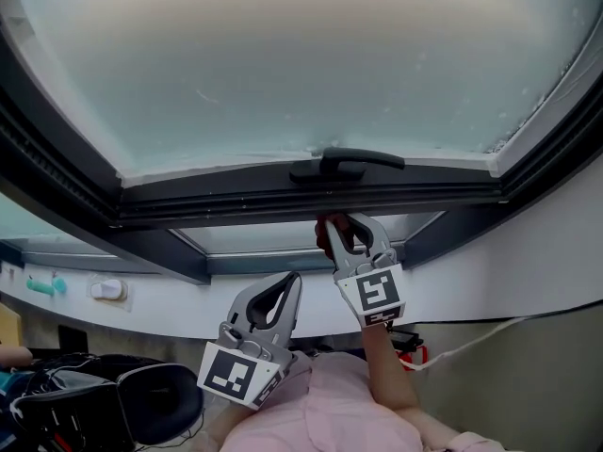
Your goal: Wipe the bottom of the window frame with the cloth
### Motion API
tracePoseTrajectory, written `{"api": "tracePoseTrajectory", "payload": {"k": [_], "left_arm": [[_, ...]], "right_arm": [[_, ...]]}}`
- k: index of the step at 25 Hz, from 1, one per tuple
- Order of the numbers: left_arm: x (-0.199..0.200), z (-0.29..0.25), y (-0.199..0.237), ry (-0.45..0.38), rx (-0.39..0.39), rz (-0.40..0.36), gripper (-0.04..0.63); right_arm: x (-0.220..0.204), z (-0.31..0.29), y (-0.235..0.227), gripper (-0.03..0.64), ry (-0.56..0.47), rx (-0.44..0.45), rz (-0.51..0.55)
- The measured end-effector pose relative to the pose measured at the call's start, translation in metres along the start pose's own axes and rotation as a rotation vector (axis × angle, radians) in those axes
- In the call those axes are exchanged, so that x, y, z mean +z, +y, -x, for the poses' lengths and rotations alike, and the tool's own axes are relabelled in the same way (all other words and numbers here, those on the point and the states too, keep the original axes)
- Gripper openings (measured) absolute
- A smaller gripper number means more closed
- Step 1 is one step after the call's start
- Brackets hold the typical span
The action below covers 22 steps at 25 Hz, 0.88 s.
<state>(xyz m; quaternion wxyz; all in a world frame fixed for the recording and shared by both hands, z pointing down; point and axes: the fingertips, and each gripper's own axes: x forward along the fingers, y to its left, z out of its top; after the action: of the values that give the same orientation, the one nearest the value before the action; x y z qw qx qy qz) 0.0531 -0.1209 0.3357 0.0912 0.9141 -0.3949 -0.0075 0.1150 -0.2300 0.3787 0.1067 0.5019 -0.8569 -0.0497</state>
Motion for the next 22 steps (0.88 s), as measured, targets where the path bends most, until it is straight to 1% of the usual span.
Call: {"api": "tracePoseTrajectory", "payload": {"k": [3, 7, 10, 13, 18, 22], "left_arm": [[0.000, -0.005, -0.002, -0.001, 0.002, 0.001, 0.000], [-0.001, -0.011, -0.005, -0.001, 0.001, 0.001, 0.000], [-0.002, -0.015, -0.010, -0.001, -0.002, 0.003, 0.000], [-0.002, -0.018, -0.014, -0.005, -0.002, 0.003, 0.000], [-0.003, -0.019, -0.017, -0.005, 0.015, 0.002, 0.000], [-0.003, -0.023, -0.024, -0.005, 0.008, 0.000, 0.000]], "right_arm": [[-0.001, 0.000, -0.002, 0.049, -0.010, 0.010, 0.033], [-0.005, 0.005, -0.011, 0.049, -0.004, -0.002, 0.040], [-0.007, 0.008, -0.015, 0.049, 0.013, -0.001, 0.019], [-0.007, 0.009, -0.017, 0.049, 0.007, 0.003, 0.033], [-0.011, 0.016, -0.030, 0.049, 0.020, -0.015, 0.013], [-0.013, 0.021, -0.038, 0.049, 0.022, -0.025, 0.019]]}}
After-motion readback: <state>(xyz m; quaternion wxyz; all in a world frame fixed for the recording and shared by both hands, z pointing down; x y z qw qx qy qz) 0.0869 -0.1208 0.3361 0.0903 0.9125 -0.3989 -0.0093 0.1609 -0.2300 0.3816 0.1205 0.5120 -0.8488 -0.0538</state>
